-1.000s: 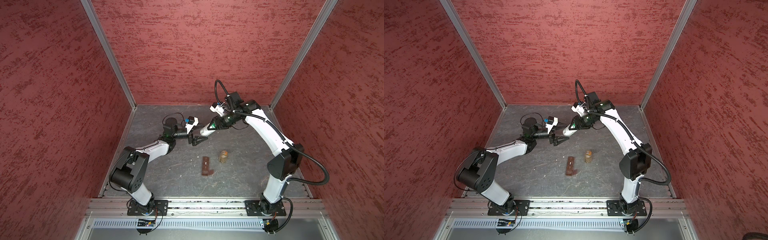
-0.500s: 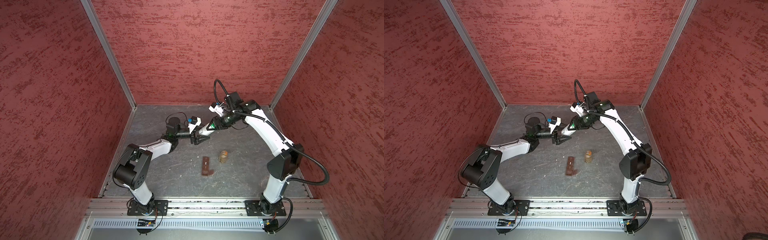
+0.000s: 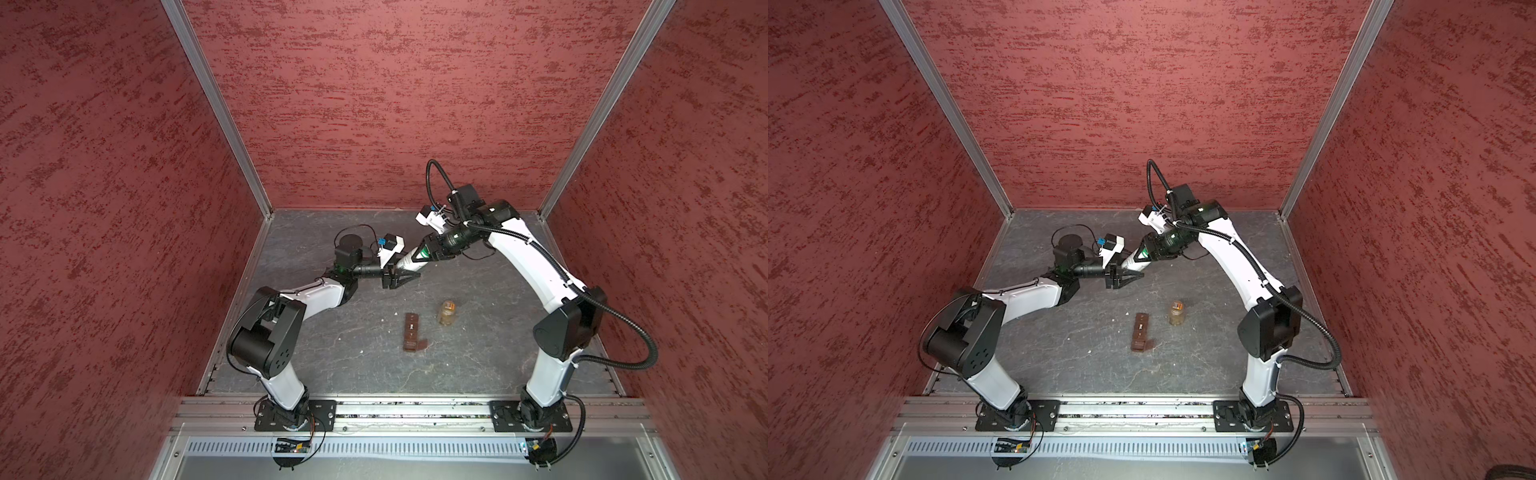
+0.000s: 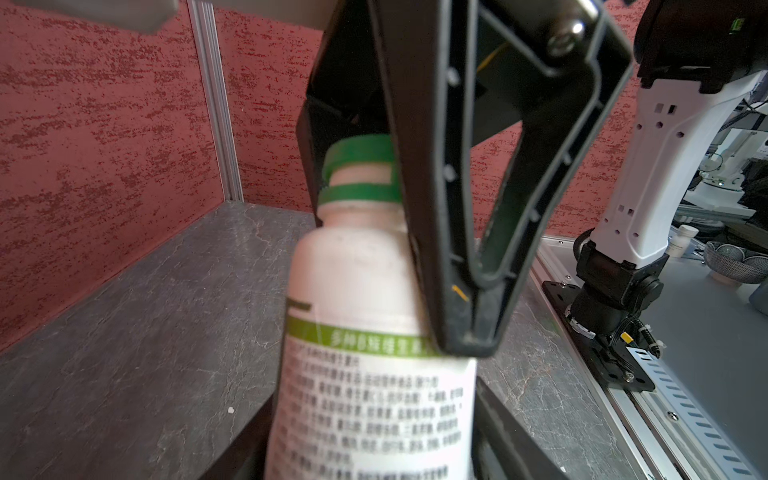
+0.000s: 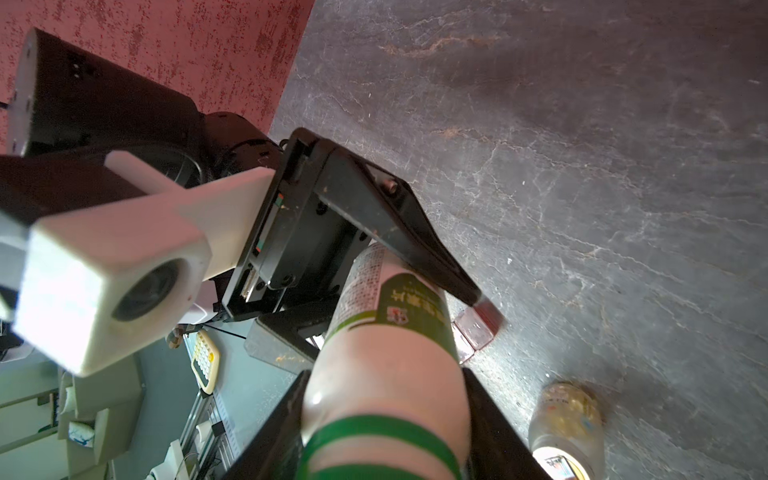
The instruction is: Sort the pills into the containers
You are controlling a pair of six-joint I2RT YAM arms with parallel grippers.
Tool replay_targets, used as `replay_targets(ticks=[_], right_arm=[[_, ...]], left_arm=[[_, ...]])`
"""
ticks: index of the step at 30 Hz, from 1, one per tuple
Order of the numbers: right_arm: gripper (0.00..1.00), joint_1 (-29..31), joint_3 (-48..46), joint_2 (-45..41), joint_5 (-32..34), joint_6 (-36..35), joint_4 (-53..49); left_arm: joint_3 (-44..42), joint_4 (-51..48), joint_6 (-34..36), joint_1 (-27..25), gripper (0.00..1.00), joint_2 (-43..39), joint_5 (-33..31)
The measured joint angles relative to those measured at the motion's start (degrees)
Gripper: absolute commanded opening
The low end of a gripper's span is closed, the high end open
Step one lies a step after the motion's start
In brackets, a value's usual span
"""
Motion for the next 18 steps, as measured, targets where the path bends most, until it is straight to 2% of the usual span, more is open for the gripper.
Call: replay_targets(ticks=[6, 11, 15, 17, 18], right_arm=[[0.28, 0.0, 0.0, 0.0, 0.1, -0.3, -0.3], [0.29, 0.0, 0.0, 0.0, 0.1, -0.3, -0.6], [0.37, 0.0, 0.3, 0.2, 0.3, -0.3, -1.0], [0.49, 0.0, 0.4, 0.2, 0.5, 0.2, -1.0], [0.51, 0.0, 0.4, 0.2, 0.7, 0.4, -0.9]], left_arm=[[0.0, -1.1, 0.7, 0.0, 0.56, -0.2, -0.3], [-0.1, -2.3, 1.8, -0.2, 0.43, -0.5, -0.5], [-0.1, -2.8, 2.1, -0.3, 0.30, -0.8, -0.9], [-0.2, -3.0, 2.2, -0.4, 0.25, -0.9, -1.4], [-0.2, -3.0, 2.3, -0.5, 0.23, -0.9, -1.8]])
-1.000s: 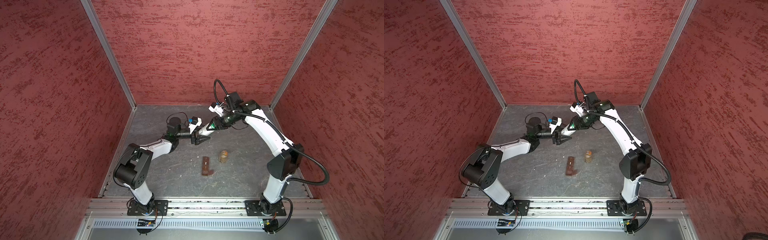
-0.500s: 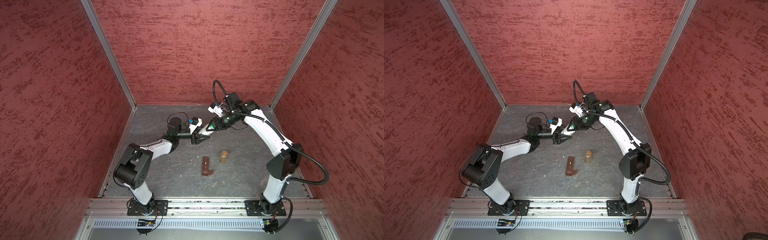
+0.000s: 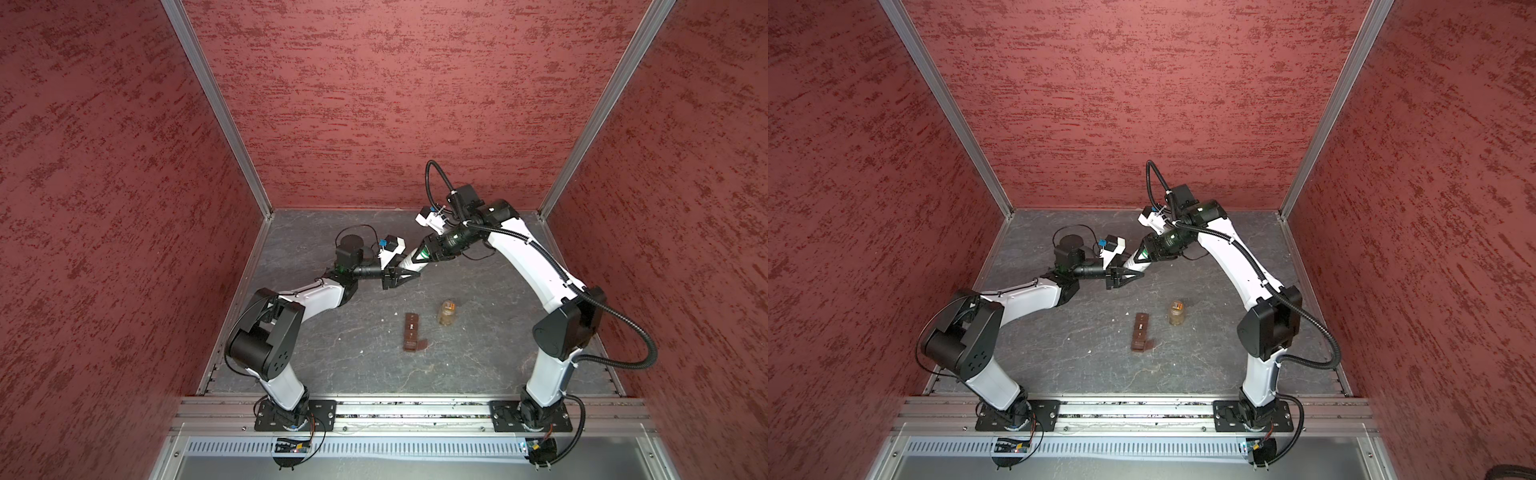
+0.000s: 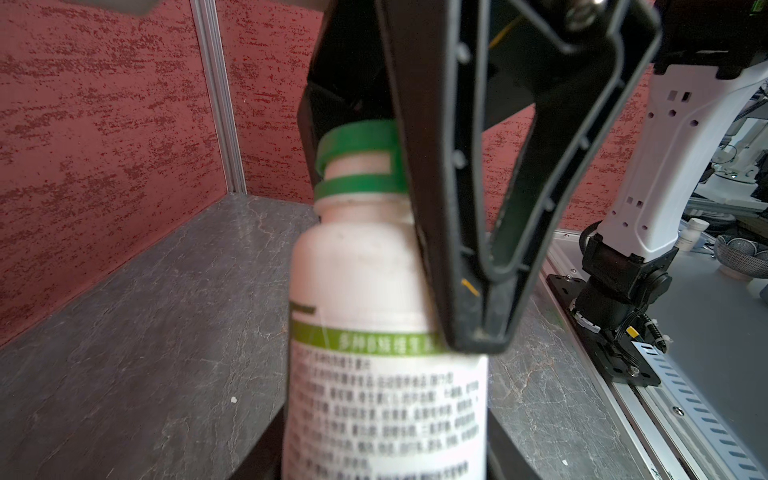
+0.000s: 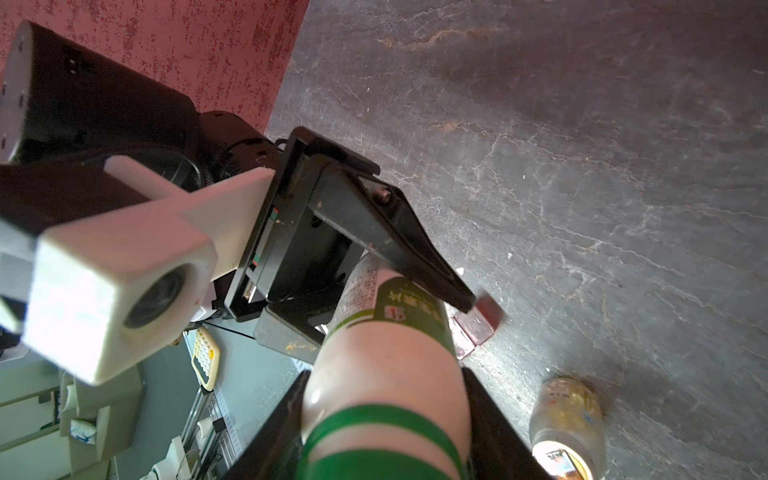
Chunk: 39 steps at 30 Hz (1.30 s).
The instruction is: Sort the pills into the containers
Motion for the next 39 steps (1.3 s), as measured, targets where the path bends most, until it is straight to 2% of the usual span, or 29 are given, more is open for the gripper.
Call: replay_targets(ticks=[2, 5, 8, 12, 18, 25, 39], right_arm=[[0.59, 0.0, 0.0, 0.0, 0.9, 1.0, 0.2], [0.65, 0.0, -0.2, -0.1, 3.6, 4.3, 1.9], [0.67, -0.2, -2.0, -1.6, 5.4, 8.0, 4.7], [0.70, -1.1, -6.5, -5.9, 6.2, 13.8, 8.5], [0.66, -3.3, -14.6, -11.7, 5.4, 22.6, 14.9], [0.61, -6.2, -22.2, -12.2, 1.4, 29.6, 22.8], [0.50, -7.7, -28.6, -12.1, -9.2, 36.1, 36.9]], left_arm=[[-0.2, -0.1, 0.4, -0.3, 0.18, -0.1, -1.2], [-1.3, 0.1, 2.3, -1.0, 0.15, -0.5, -5.4], [-2.9, 0.9, 4.3, -1.7, 0.11, -0.5, -10.3], [-4.7, 3.5, 6.7, -2.3, 0.04, -0.5, -16.0], [-6.5, 8.9, 8.3, -2.3, 0.00, 0.3, -22.0], [-6.5, 11.2, 8.8, -2.3, 0.00, 1.7, -21.7], [-6.2, 9.4, 8.6, -2.4, 0.00, 1.8, -16.8]])
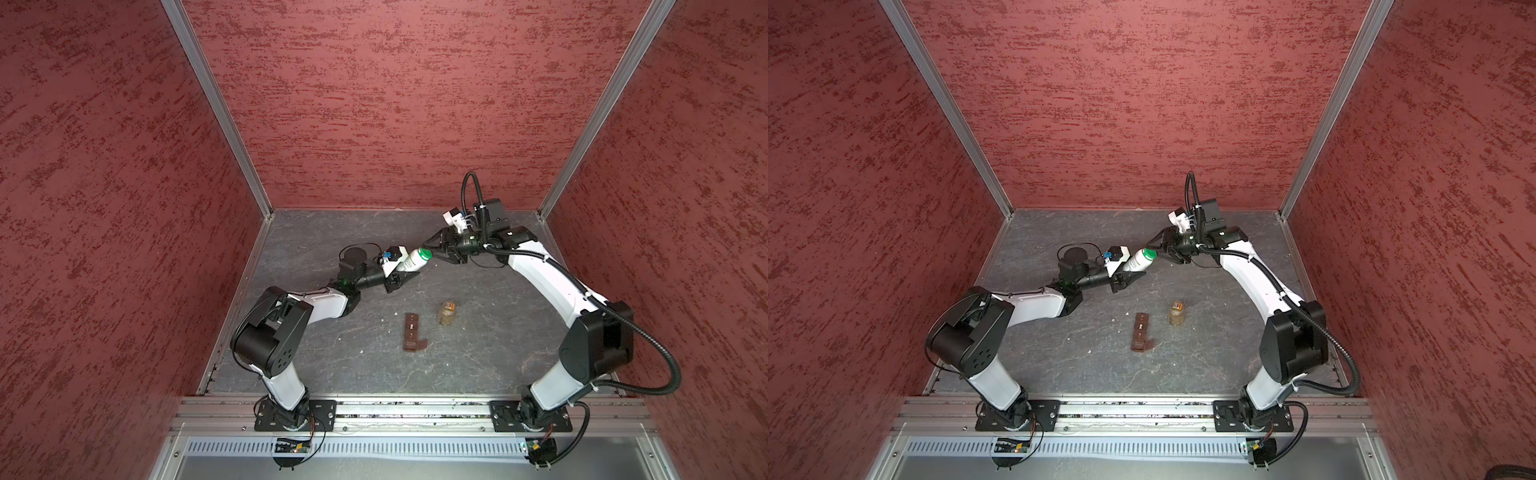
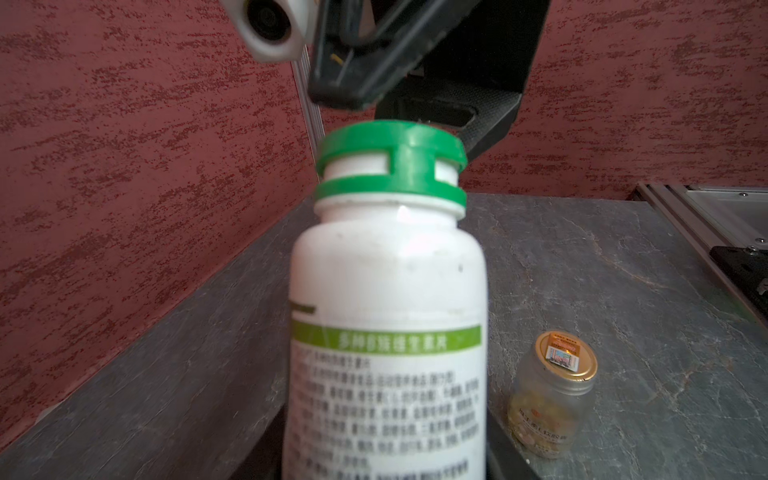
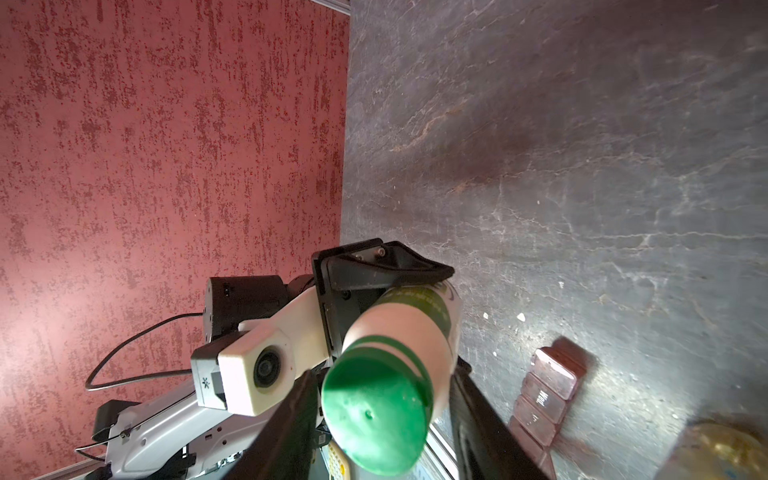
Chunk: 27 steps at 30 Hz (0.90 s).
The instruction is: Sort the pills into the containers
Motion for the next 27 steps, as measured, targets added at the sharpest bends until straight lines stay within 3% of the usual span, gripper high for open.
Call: replay_targets(ticks=[5, 13, 27], right_arm=[[0.45, 0.0, -1.6, 0.0, -2.0, 1.6, 3.2], [0.28, -1.1, -2.7, -0.1, -2.7, 3.7, 5.8], [0.23, -1.4, -4.0, -1.2, -3.0, 5.5, 8.0]], left_arm=[[0.6, -1.3, -0.7, 0.0, 0.00, 0.0, 0.7], [2.6, -5.6, 0.6, 0.3, 0.00, 0.0, 1.1], [6.3, -13.4, 6.2, 0.5, 0.00, 0.0, 1.3]])
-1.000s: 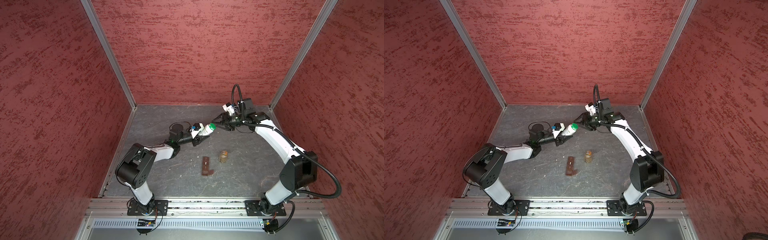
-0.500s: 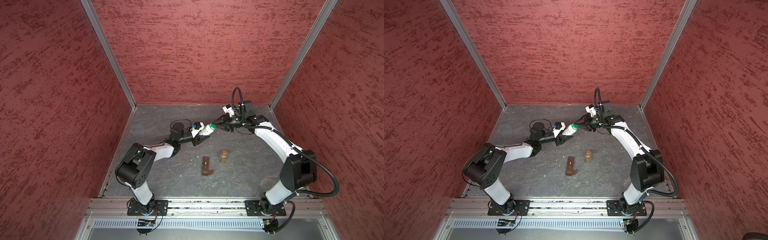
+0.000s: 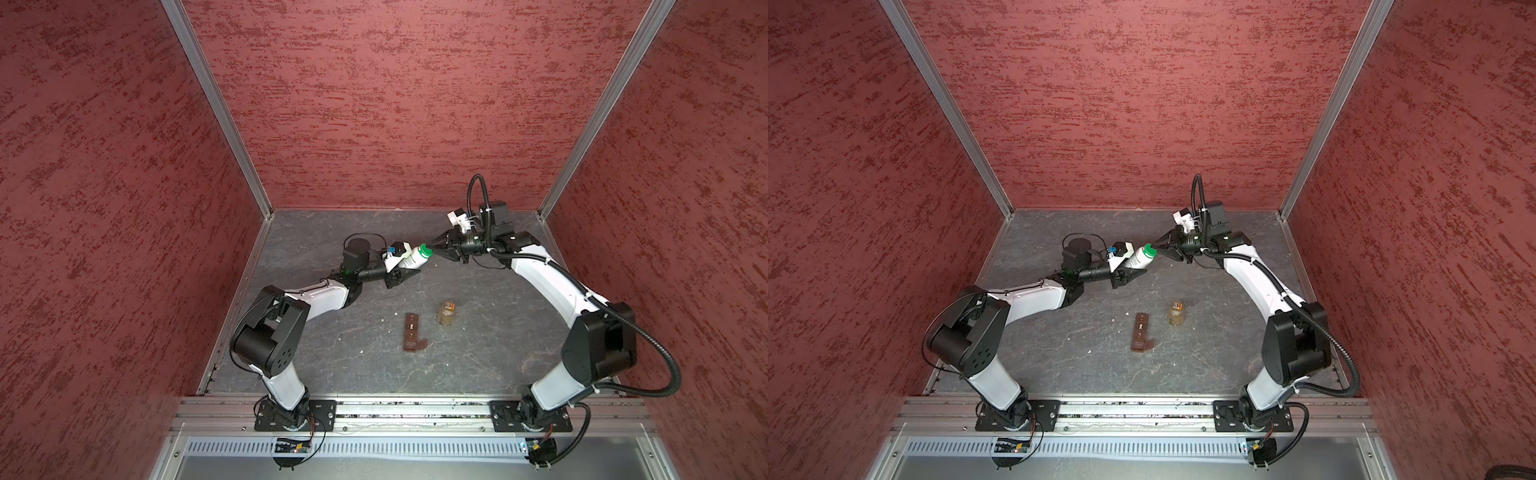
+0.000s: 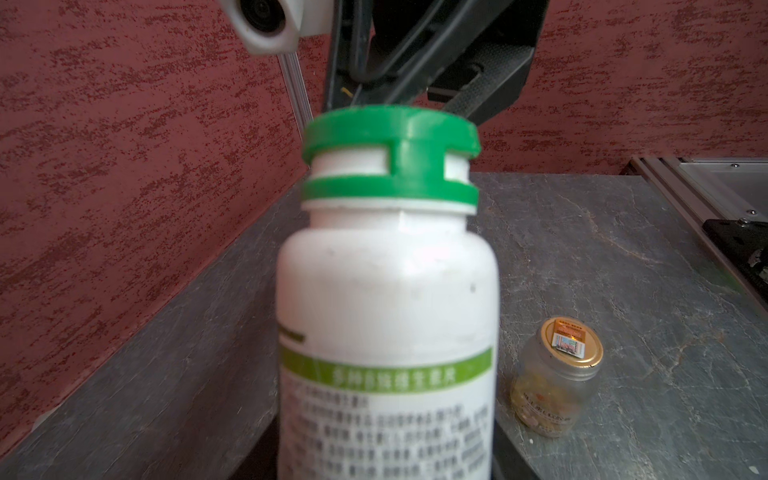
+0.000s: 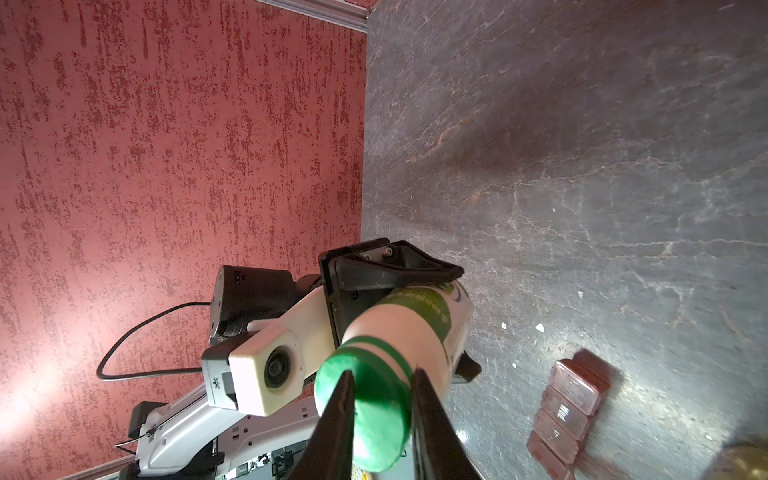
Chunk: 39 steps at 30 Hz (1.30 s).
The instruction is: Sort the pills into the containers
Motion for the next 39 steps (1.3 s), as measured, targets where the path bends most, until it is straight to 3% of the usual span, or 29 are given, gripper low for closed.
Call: replay_targets(ticks=[24, 32, 35, 39], right_arm=[[0.20, 0.0, -4.0, -0.9, -6.3, 12.2, 14.5], [0.20, 0.8, -3.7, -6.1, -13.0, 16.0, 23.5], [0.24, 0.9, -2.3, -6.6, -13.5, 14.9, 22.6], [0.37, 0.8, 4.2, -5.2, -9.0, 6.3, 9.4]], left_arm=[[1.9, -1.5, 0.9, 0.8, 0.00, 0.0, -0.3], [1.0, -8.6, 0.8, 1.8, 0.00, 3.1, -3.8], [0.4, -9.5, 0.5, 1.9, 0.00, 3.1, -4.0], [-0.6, -9.1, -0.5, 1.9, 0.00, 2.6, -3.7]])
